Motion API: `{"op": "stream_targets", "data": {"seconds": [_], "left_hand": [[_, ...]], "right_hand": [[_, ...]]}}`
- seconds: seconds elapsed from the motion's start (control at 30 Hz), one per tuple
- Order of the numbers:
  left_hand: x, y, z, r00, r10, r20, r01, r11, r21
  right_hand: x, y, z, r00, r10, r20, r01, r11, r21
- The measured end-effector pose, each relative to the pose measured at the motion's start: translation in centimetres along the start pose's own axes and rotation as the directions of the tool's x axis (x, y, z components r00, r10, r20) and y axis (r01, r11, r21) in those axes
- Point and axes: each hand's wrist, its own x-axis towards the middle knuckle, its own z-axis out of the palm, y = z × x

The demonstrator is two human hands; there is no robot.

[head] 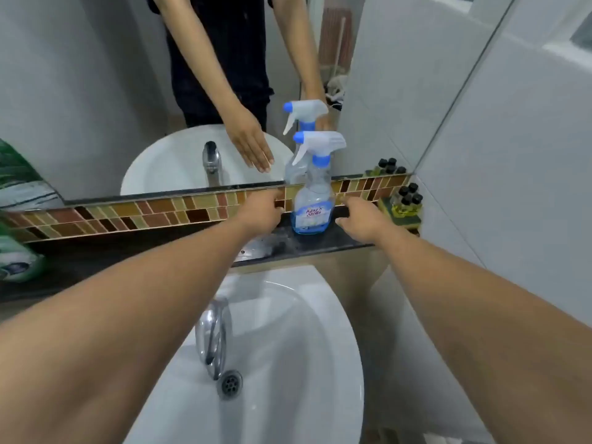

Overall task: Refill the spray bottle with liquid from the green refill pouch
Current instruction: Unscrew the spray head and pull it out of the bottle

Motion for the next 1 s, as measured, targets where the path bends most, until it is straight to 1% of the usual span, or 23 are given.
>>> {"op": "stream_targets", "data": {"seconds": [0.03,0.07,0.1,0.17,0.23,0.27,0.4,0.57,0.7,0.8,0.9,1.0], "left_hand": [[0.5,0.4,0.7,1.000,-0.014,0.005,0.014,1.000,-0.022],[1.5,0.4,1.5,1.000,-0.019,-0.020,0.018,0.999,-0.051],[2.2,0.3,2.3,0.999,-0.026,-0.021,0.025,0.997,-0.074],[3.6,0.0,3.8,0.999,-0.040,-0.026,0.036,0.989,-0.141],[4.5,-0.4,4.5,0.997,-0.068,-0.027,0.060,0.970,-0.236],[4.6,-0.4,4.6,0.997,-0.070,-0.035,0.058,0.961,-0.269],[4.2,-0.7,4.2,0.996,-0.082,-0.039,0.059,0.912,-0.405],[1.5,-3.1,0.4,0.998,-0.039,-0.056,0.006,0.873,-0.488],[-1.2,-7.9,-3.8,0.996,-0.063,-0.058,0.027,0.875,-0.484],[-3.2,-12.1,-6.3,0.991,-0.106,-0.079,0.057,0.882,-0.467],[-5.2,-15.8,-7.9,0.988,-0.139,-0.070,0.088,0.870,-0.485],[-6.5,-18.7,-8.5,0.988,-0.147,-0.045,0.103,0.854,-0.509]], "right_hand": [[0.8,0.1,0.1,0.999,0.001,-0.034,0.001,0.999,0.055],[1.6,0.2,0.2,0.998,0.008,-0.060,-0.001,0.993,0.116],[2.4,0.2,0.4,0.998,-0.005,-0.067,0.017,0.984,0.178],[3.6,0.4,0.8,0.998,-0.033,-0.047,0.046,0.955,0.294],[4.4,0.7,1.0,1.000,-0.025,-0.011,0.027,0.903,0.428],[4.6,0.8,1.0,1.000,-0.021,-0.008,0.023,0.887,0.461],[4.7,0.3,0.5,0.999,-0.038,-0.030,0.047,0.879,0.474],[3.6,-4.1,0.7,0.993,-0.106,-0.051,0.117,0.855,0.505],[2.9,-10.4,2.9,0.988,-0.151,-0.036,0.146,0.829,0.540],[2.4,-15.0,5.7,0.984,-0.179,-0.012,0.153,0.805,0.573],[2.0,-18.4,8.5,0.977,-0.207,0.045,0.143,0.802,0.580],[1.6,-20.8,10.4,0.977,-0.206,0.058,0.136,0.807,0.574]]}}
